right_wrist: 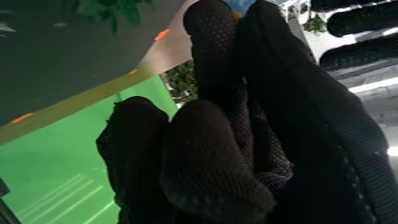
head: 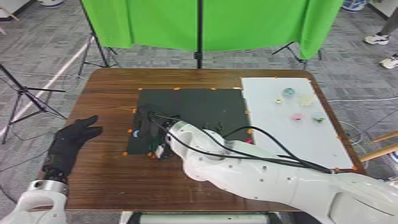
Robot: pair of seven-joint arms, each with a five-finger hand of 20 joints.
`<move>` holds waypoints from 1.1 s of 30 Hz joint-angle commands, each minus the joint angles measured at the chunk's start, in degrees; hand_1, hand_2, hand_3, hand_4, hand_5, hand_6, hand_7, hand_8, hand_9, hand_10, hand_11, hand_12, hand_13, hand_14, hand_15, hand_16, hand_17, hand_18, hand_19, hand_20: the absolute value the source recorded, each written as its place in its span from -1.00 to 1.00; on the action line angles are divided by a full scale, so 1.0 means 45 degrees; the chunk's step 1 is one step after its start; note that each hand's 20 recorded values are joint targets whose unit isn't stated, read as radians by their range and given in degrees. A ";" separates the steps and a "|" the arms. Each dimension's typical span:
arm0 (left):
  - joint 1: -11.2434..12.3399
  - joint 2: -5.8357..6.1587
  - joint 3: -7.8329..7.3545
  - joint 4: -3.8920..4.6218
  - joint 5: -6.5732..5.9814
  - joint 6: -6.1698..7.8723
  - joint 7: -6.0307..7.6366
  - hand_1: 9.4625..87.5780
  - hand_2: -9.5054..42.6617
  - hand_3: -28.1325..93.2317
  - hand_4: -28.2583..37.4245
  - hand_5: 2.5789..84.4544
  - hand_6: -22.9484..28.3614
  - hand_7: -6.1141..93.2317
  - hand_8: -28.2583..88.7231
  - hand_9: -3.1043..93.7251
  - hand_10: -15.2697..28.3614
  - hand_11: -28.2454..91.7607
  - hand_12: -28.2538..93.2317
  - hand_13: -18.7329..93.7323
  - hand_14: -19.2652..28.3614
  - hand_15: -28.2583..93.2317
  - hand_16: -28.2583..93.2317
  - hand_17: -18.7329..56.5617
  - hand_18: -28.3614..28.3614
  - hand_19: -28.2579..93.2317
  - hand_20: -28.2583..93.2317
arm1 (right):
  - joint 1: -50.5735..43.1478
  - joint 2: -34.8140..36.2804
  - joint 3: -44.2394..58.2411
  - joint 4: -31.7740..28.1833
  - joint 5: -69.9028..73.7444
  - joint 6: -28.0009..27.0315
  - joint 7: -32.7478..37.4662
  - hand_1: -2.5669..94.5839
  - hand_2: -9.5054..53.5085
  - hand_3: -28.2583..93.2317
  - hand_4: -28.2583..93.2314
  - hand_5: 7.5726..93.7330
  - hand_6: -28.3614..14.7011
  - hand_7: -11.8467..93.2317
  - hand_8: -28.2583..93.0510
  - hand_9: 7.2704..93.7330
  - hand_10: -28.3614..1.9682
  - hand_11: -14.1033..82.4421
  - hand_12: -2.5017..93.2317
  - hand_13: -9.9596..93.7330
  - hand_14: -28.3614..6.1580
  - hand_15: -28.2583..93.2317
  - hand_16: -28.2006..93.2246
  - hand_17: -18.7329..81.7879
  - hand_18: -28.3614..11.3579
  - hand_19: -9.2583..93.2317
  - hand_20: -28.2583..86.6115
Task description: Arrange flowers
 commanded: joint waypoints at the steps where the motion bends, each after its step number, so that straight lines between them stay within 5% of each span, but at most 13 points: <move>1: 0.0169 -0.0068 -0.0028 0.0025 0.0085 -0.0196 -0.0150 -0.62 0.47 0.45 -1.00 0.08 0.23 -0.70 -0.62 0.07 0.47 -0.18 -0.39 0.00 0.59 -0.25 -0.60 -0.27 0.36 -0.34 -0.35 | 0.0117 -0.0122 -0.0164 0.0145 -0.0708 0.0218 0.0160 0.31 -1.00 0.40 -0.75 0.55 0.33 -0.26 -0.42 0.87 0.28 -0.62 -0.27 1.00 0.70 0.57 -0.06 0.77 -0.18 1.00 0.59; 15: 0.0296 -0.0175 -0.0251 -0.0069 0.0201 -0.0604 -0.0386 -0.66 0.20 0.48 -1.00 0.06 0.19 -0.70 -0.62 0.07 0.46 -0.18 -0.39 0.00 0.60 -0.25 -0.60 -0.34 0.49 -0.32 -0.35 | 0.0300 0.0118 -0.0122 -0.0138 -0.1393 -0.0809 0.0283 0.13 -1.00 0.50 -0.77 0.32 0.42 -0.36 -0.52 0.63 0.16 -0.48 -0.34 1.00 0.69 0.51 0.00 0.74 -0.17 1.00 0.55; 19: 0.0409 -0.0202 -0.0318 -0.0139 0.0200 -0.0546 -0.0375 -0.66 0.16 0.49 -1.00 0.06 0.19 -0.71 -0.62 0.06 0.46 -0.18 -0.38 0.00 0.60 -0.25 -0.60 -0.36 0.51 -0.31 -0.36 | 0.0344 0.0219 -0.0122 -0.0231 -0.1527 -0.0971 0.0259 0.06 -1.00 0.55 -0.79 0.29 0.46 -0.38 -0.70 0.58 0.12 -0.41 -0.41 0.99 0.68 0.51 0.00 0.73 -0.18 1.00 0.54; 27: 0.0592 -0.0277 -0.0443 -0.0248 0.0225 -0.0516 -0.0404 -0.67 0.12 0.49 -1.00 0.05 0.18 -0.71 -0.62 0.06 0.45 -0.19 -0.38 0.00 0.61 -0.25 -0.59 -0.38 0.53 -0.30 -0.36 | 0.0455 0.0426 0.0248 -0.0281 -0.2352 -0.1127 0.0090 0.01 -1.00 0.59 -0.79 0.24 0.47 -0.39 -0.72 0.54 0.06 -0.35 -0.50 0.98 0.67 0.50 0.00 0.72 -0.20 1.00 0.54; 32: 0.0912 -0.0319 -0.0724 -0.0435 0.0268 -0.0385 -0.0461 -0.67 0.10 0.49 -1.00 0.05 0.18 -0.71 -0.61 0.06 0.45 -0.19 -0.38 0.00 0.61 -0.25 -0.59 -0.38 0.53 -0.30 -0.36 | 0.0687 0.1141 0.1501 -0.1025 -0.2925 -0.0530 0.0114 -0.01 -1.00 0.59 -0.79 0.22 0.47 -0.39 -0.72 0.52 0.04 -0.35 -0.52 0.98 0.67 0.50 0.00 0.71 -0.21 1.00 0.54; 33: 0.0970 -0.0341 -0.0784 -0.0473 0.0279 -0.0384 -0.0504 -0.66 0.08 0.49 -1.00 0.05 0.18 -0.71 -0.62 0.06 0.45 -0.19 -0.38 0.00 0.61 -0.25 -0.59 -0.38 0.53 -0.30 -0.36 | 0.0615 0.2246 0.1219 -0.2720 -0.2972 -0.0525 0.0836 -0.01 -1.00 0.59 -0.79 0.21 0.47 -0.39 -0.72 0.51 0.03 -0.35 -0.52 0.97 0.66 0.50 0.00 0.70 -0.22 1.00 0.54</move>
